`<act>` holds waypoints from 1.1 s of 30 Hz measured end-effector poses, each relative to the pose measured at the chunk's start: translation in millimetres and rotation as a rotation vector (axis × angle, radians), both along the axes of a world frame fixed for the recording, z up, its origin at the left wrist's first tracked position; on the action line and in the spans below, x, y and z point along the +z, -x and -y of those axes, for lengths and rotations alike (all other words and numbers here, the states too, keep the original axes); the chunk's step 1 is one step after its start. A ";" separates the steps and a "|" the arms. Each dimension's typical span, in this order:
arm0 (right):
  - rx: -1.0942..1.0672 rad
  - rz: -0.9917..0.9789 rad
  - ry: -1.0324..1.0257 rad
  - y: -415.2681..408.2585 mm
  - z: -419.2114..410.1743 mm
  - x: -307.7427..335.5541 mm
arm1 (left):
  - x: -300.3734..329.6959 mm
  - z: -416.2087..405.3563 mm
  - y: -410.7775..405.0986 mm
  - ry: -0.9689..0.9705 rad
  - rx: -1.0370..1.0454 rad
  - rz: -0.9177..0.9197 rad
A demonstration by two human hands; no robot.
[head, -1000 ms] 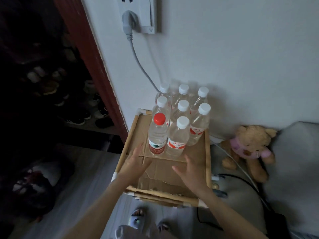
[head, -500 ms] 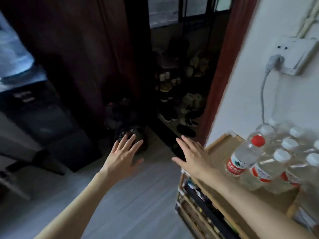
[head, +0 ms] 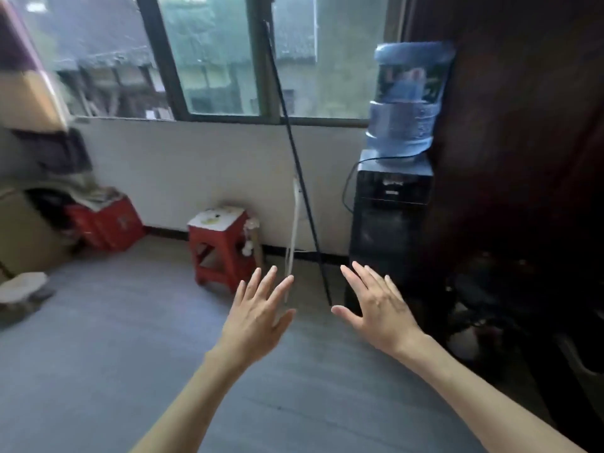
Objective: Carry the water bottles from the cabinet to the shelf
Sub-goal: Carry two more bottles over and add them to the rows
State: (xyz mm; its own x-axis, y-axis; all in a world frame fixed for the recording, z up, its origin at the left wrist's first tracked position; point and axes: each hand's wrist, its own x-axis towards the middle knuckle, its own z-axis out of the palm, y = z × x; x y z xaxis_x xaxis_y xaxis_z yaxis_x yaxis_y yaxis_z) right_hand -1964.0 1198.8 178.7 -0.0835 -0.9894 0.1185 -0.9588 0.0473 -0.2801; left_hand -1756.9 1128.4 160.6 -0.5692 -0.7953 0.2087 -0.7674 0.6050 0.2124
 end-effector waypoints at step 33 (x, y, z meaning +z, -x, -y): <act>1.150 -0.032 0.046 -760.9 514.1 1.9 | -7.2 255.9 -700.6 -0.095 1.277 -0.165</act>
